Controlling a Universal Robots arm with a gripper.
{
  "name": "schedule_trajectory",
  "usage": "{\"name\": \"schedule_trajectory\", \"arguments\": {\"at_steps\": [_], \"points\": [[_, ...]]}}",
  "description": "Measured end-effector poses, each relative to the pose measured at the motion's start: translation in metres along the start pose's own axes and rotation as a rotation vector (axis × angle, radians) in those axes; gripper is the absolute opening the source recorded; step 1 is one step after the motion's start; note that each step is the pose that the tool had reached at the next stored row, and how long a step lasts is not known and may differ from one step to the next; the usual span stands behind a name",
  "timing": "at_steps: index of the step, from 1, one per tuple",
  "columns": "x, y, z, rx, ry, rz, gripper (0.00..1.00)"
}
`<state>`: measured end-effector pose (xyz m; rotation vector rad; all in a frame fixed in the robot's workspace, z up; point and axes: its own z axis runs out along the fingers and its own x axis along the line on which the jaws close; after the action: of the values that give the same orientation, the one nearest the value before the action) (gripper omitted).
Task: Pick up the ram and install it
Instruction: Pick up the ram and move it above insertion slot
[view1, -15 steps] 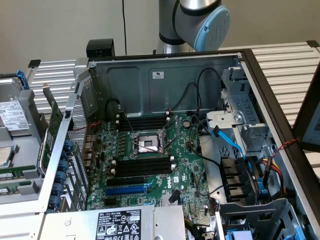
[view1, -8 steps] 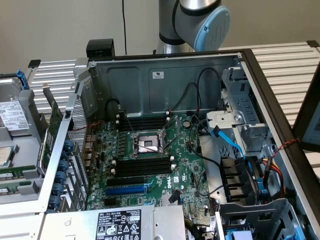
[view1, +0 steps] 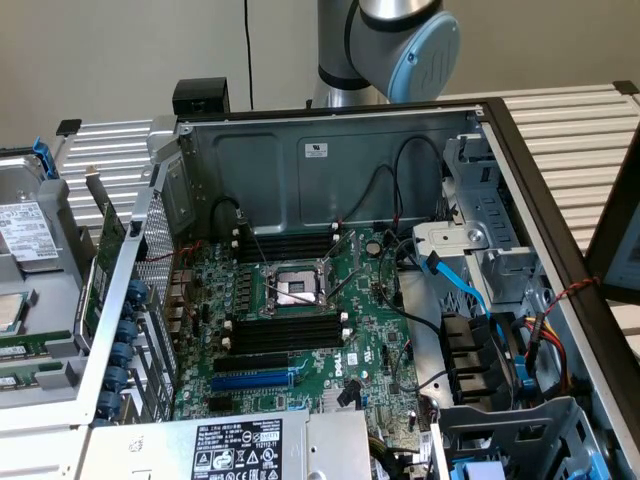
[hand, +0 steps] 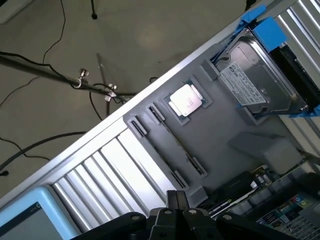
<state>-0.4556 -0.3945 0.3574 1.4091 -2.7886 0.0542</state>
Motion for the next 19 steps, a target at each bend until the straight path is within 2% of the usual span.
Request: {"name": "schedule_trajectory", "arguments": {"at_steps": [19], "points": [[-0.0001,0.0001,0.0028,0.0103,-0.01,-0.346,0.11]]}}
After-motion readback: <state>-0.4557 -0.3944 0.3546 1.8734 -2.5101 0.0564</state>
